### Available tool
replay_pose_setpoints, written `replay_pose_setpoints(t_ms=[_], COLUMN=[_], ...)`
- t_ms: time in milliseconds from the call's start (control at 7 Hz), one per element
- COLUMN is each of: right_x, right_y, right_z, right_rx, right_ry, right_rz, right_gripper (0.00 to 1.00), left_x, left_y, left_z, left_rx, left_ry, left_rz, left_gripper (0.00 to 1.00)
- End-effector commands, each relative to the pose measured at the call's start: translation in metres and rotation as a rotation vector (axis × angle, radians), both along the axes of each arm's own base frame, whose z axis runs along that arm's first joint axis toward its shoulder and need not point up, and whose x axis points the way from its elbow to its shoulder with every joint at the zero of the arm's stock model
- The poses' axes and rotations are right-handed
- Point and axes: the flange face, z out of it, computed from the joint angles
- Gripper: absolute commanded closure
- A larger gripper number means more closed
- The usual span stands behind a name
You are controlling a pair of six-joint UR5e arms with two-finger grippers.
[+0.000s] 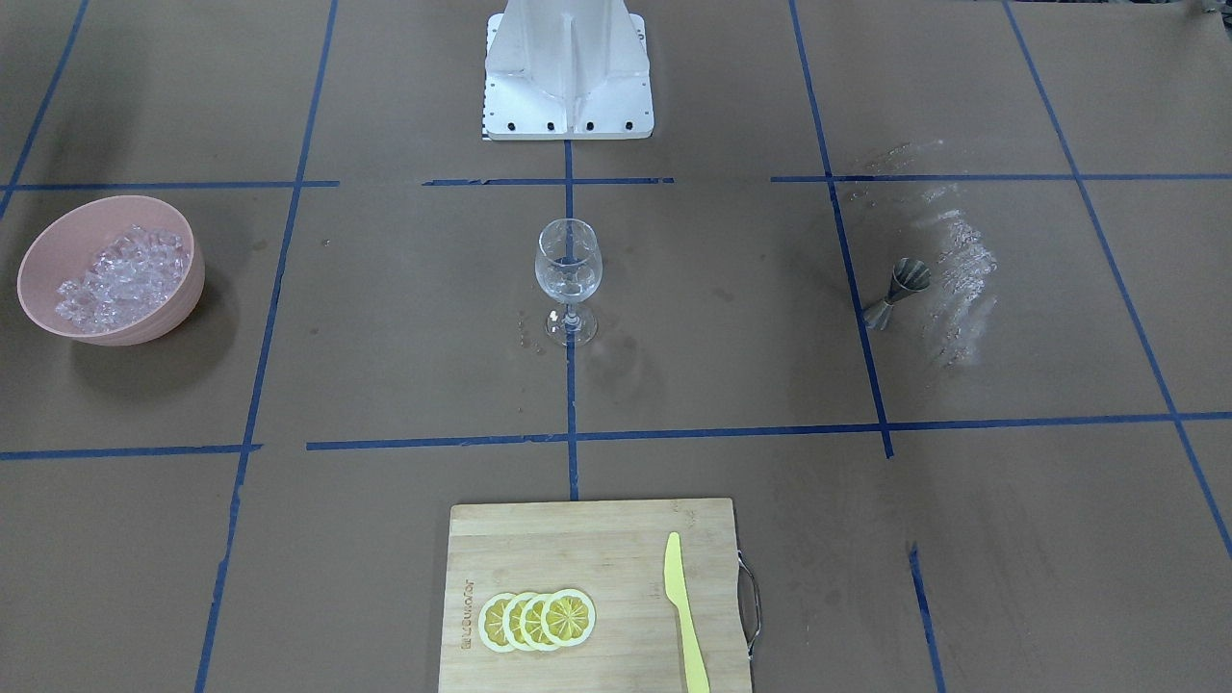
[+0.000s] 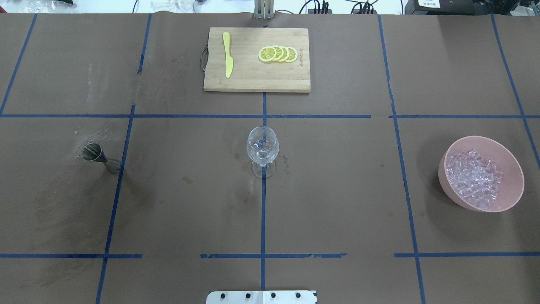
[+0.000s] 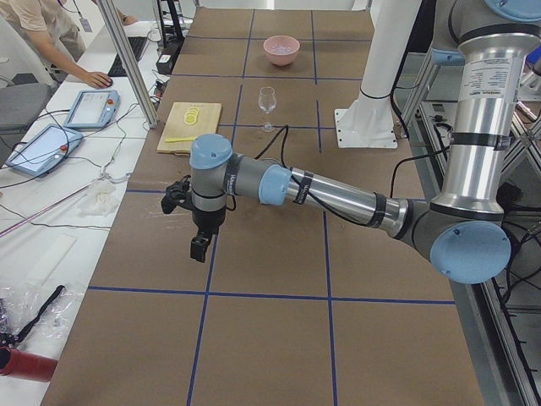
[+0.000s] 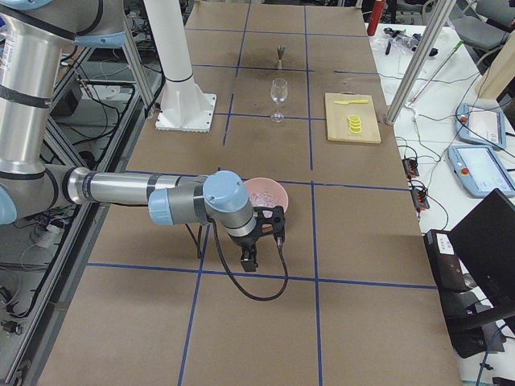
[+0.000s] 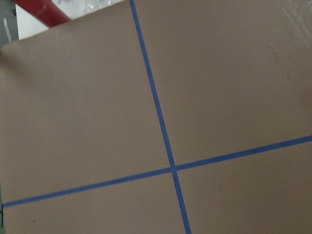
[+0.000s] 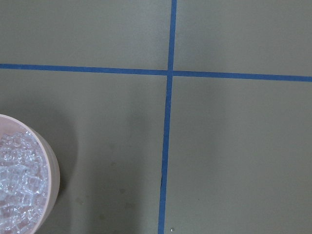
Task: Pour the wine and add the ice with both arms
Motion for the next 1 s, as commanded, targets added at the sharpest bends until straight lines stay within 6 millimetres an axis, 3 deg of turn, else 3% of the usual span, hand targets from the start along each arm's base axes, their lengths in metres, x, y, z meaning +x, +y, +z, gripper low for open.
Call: replay_pose_setpoints(t_ms=[0, 143, 286, 571, 857], right_x=[-0.01, -0.022, -0.039, -0.069, -0.118], right_y=[-0.006, -0.008, -0.011, -0.017, -0.015], right_z=[-0.018, -0.032, -0.048, -0.062, -0.086], right_rx=[0.091, 0.121, 0.147, 0.154, 0.079], right_ry=[-0.044, -0.083, -0.078, -0.019, -0.086], right_rz=[-0.033, -0.07, -0.114, -0.162, -0.072], right_gripper=[0.0, 0.0, 0.0, 0.0, 0.06], left_x=[0.002, -0.004, -0.006, -0.007, -0.007], left_y=[0.056, 0.085, 0.102, 0.1, 0.098], left_z=[0.06, 0.084, 0.093, 0.094, 0.093], left_rx=[-0.109, -0.067, -0.057, -0.062, -0.057], left_ry=[0.12, 0.132, 0.129, 0.124, 0.126], left_rz=[0.05, 0.116, 0.128, 0.123, 0.124], left_gripper=[0.0, 0.0, 0.0, 0.0, 0.0])
